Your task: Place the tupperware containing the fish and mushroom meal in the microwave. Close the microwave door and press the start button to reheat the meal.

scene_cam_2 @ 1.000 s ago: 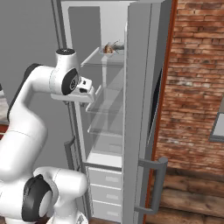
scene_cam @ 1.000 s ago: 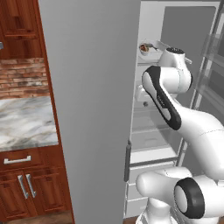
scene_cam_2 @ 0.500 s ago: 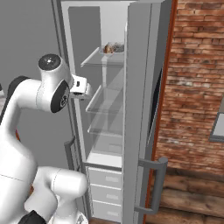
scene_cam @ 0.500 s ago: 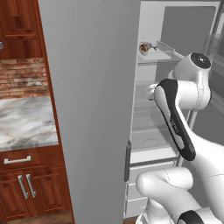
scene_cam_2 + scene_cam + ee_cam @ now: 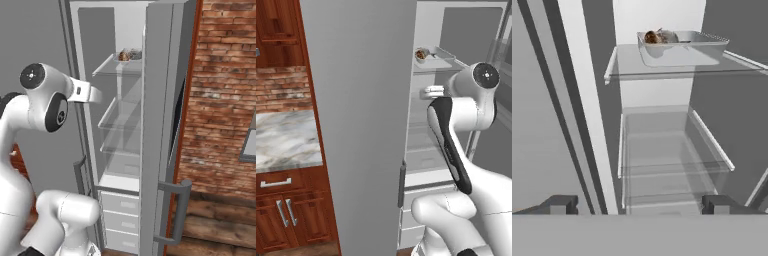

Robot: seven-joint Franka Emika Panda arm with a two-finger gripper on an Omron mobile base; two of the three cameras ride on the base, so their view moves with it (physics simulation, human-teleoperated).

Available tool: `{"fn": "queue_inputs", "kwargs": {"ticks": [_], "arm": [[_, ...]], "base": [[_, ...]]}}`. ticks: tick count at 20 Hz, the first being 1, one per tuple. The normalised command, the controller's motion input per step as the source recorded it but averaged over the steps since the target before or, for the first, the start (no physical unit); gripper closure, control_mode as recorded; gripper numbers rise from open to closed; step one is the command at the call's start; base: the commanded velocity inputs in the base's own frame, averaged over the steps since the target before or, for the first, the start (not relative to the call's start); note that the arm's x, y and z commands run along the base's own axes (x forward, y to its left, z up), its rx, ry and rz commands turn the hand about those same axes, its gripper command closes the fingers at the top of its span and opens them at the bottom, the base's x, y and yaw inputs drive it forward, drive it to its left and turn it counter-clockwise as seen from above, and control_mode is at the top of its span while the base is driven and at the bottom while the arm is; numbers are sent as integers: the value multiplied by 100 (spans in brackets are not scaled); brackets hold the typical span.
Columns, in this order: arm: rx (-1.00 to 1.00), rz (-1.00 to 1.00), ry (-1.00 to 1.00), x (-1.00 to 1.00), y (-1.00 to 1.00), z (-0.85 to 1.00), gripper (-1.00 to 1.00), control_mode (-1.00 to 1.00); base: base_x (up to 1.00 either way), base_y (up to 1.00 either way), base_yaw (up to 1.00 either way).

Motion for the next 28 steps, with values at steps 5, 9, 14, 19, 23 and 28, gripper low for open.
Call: {"fn": "queue_inputs", "kwargs": {"ticks": [5,9,14,19,23,28], "arm": [[9,-17,-1,0,-23,62,-100,-100],[21,-3,0,0,-63,8,-100,-100],[20,0,-4,0,-57,5,-100,-100],[12,0,-10,16,-23,24,-100,-100],[7,0,-2,37,-2,9,-100,-100],[4,0,0,44,-1,0,-100,-100]], "base": [[0,0,0],[0,0,0],[0,0,0],[0,0,0],[0,0,0],[0,0,0]]}}
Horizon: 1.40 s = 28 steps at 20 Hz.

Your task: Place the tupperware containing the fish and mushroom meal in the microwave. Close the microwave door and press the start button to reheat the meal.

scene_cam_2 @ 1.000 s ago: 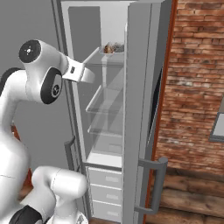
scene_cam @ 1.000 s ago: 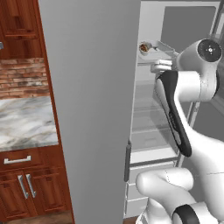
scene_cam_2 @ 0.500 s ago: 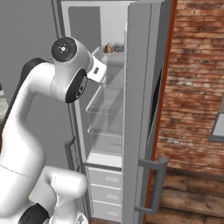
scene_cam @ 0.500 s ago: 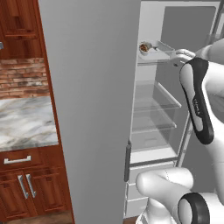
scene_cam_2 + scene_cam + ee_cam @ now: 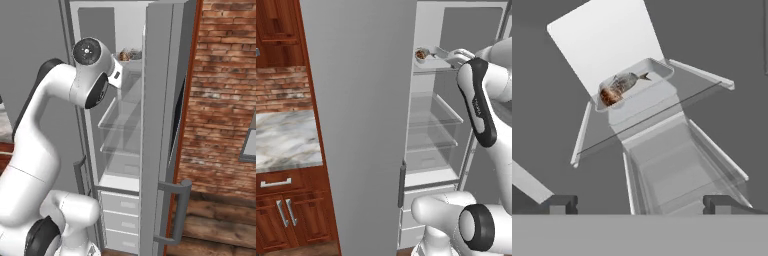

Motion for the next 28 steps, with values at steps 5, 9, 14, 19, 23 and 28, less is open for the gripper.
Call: {"fn": "queue_inputs", "kwargs": {"ticks": [5,9,14,19,23,28], "arm": [[3,0,0,45,0,0,-100,-100],[4,0,0,45,-2,0,-100,-100],[3,0,0,40,-4,0,-100,-100],[0,0,5,34,-3,0,-100,-100],[0,0,7,31,-7,0,-100,-100],[0,0,3,27,-5,1,-100,-100]], "base": [[0,0,0],[0,0,0],[0,0,0],[0,0,0],[0,0,0],[0,0,0]]}}
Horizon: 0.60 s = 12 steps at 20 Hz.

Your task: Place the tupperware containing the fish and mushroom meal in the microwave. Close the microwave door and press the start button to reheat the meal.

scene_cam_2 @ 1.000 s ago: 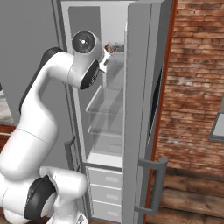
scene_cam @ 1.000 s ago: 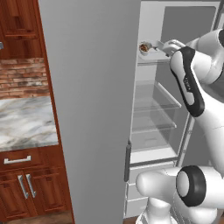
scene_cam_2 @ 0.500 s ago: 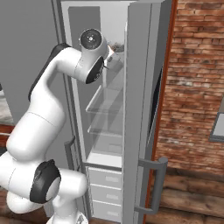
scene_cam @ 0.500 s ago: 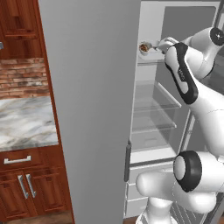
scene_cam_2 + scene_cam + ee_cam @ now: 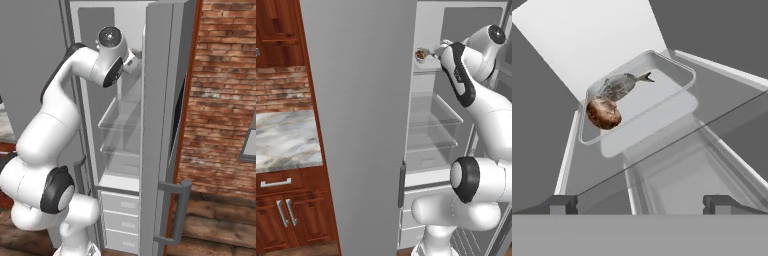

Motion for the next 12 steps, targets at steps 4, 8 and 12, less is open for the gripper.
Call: {"fn": "queue_inputs", "kwargs": {"ticks": [4,8,12], "arm": [[0,0,0,24,-7,0,-100,-100],[0,0,0,25,-13,0,-100,-100],[0,0,1,33,-11,-1,-100,-100]], "base": [[0,0,0],[0,0,0],[0,0,0]]}}
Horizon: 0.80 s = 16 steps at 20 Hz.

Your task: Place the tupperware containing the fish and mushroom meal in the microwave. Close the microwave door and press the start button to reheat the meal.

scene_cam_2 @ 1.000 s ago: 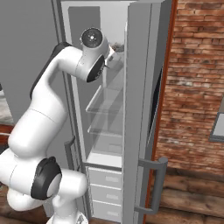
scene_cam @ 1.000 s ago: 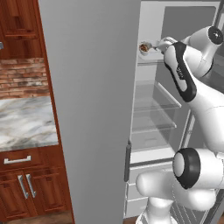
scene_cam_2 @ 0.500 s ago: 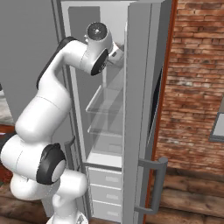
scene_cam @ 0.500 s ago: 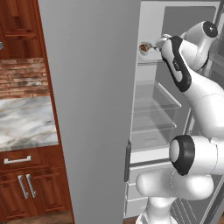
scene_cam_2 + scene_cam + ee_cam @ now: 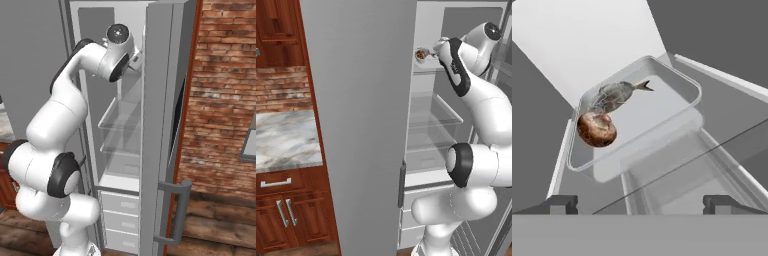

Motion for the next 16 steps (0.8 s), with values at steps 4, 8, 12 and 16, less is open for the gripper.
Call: {"fn": "queue_inputs", "kwargs": {"ticks": [4,8,12,16], "arm": [[0,0,3,38,-9,-3,-100,-100],[0,0,4,42,-3,-8,-100,-100],[0,0,5,41,-1,-11,-100,-100],[0,0,4,39,0,-15,-100,-100]], "base": [[0,0,0],[0,0,0],[0,0,0],[0,0,0]]}}
